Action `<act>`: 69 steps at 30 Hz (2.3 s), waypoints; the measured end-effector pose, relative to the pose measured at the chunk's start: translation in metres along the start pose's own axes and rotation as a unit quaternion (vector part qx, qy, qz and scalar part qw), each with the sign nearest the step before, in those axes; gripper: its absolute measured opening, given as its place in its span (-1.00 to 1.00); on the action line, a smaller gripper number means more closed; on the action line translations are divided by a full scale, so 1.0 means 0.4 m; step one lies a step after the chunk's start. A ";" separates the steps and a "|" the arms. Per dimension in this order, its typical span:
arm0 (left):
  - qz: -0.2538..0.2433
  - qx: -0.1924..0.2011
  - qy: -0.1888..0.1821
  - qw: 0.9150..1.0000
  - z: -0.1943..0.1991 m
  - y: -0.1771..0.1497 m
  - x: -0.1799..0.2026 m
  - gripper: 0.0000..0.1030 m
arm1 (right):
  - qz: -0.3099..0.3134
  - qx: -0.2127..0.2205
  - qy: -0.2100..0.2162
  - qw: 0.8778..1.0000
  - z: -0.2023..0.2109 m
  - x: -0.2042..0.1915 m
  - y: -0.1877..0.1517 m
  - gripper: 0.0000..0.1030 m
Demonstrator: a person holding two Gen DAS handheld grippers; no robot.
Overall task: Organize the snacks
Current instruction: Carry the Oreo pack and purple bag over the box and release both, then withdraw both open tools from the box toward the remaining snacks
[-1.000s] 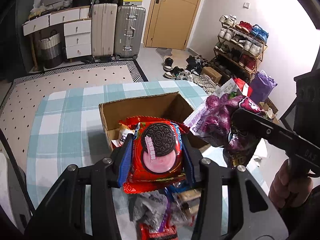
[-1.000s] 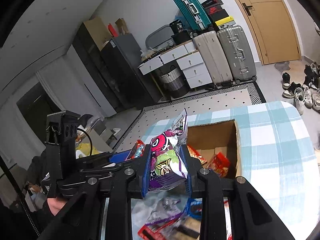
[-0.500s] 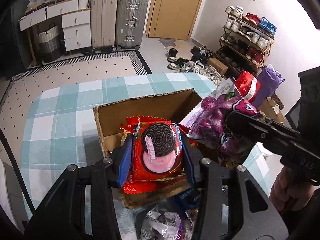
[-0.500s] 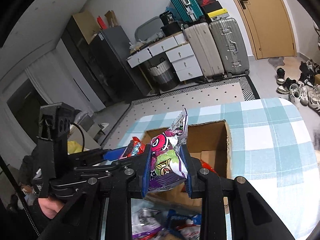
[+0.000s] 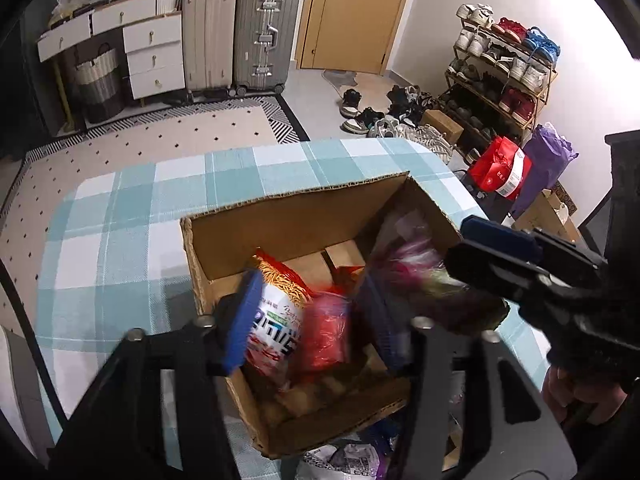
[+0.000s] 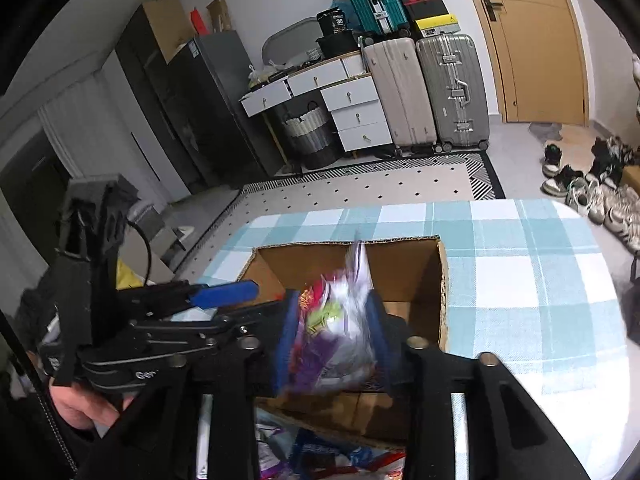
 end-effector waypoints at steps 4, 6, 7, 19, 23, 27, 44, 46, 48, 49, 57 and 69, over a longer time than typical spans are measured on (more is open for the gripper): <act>-0.004 0.005 0.010 1.000 0.026 -0.010 0.003 0.12 | 0.002 0.014 -0.009 1.000 0.022 0.001 -0.002 -0.02; -0.003 0.008 0.013 1.000 0.040 -0.015 0.003 0.12 | -0.002 0.019 -0.005 1.000 0.038 0.003 -0.003 -0.02; -0.003 0.010 0.014 1.000 0.049 -0.020 0.004 0.12 | -0.003 0.020 -0.006 1.000 0.047 0.004 -0.005 -0.02; -0.002 0.037 0.042 0.998 0.204 -0.094 0.046 0.42 | 0.009 0.050 -0.005 0.999 0.185 -0.065 -0.036 0.01; -0.004 0.048 0.052 0.997 0.261 -0.128 0.065 0.48 | 0.022 0.056 -0.004 0.998 0.235 -0.101 -0.060 0.01; -0.003 0.058 0.056 0.997 0.309 -0.154 0.083 0.55 | 0.028 0.066 -0.004 0.997 0.284 -0.129 -0.084 0.10; 0.001 0.088 0.080 0.993 0.480 -0.290 0.145 0.65 | 0.041 0.097 -0.011 0.994 0.455 -0.216 -0.207 0.53; 0.003 0.092 0.080 0.993 0.496 -0.315 0.151 0.69 | 0.041 0.099 -0.009 0.994 0.470 -0.226 -0.228 0.58; 0.006 0.098 0.081 0.992 0.517 -0.342 0.154 0.73 | 0.043 0.102 -0.010 0.994 0.484 -0.235 -0.247 0.62; 0.007 0.102 0.082 0.991 0.528 -0.357 0.155 0.79 | 0.045 0.103 -0.010 0.994 0.490 -0.240 -0.257 0.63; 0.026 0.111 0.094 0.989 0.553 -0.456 0.151 0.97 | 0.041 0.097 -0.006 0.994 0.510 -0.261 -0.336 0.65; 0.070 0.093 0.109 0.987 0.494 -0.564 0.096 0.97 | 0.000 0.065 -0.001 0.998 0.458 -0.228 -0.440 0.66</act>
Point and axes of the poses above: each gripper's, at about its wrist camera, not at the fingertips, and z roughly against the way its jaws point, x to its right, y to its top, the point moved 7 cm from there along -z, roughly the way its jaws point, and after that the axes turned 8 degrees about -x, right-handed, at the moved point
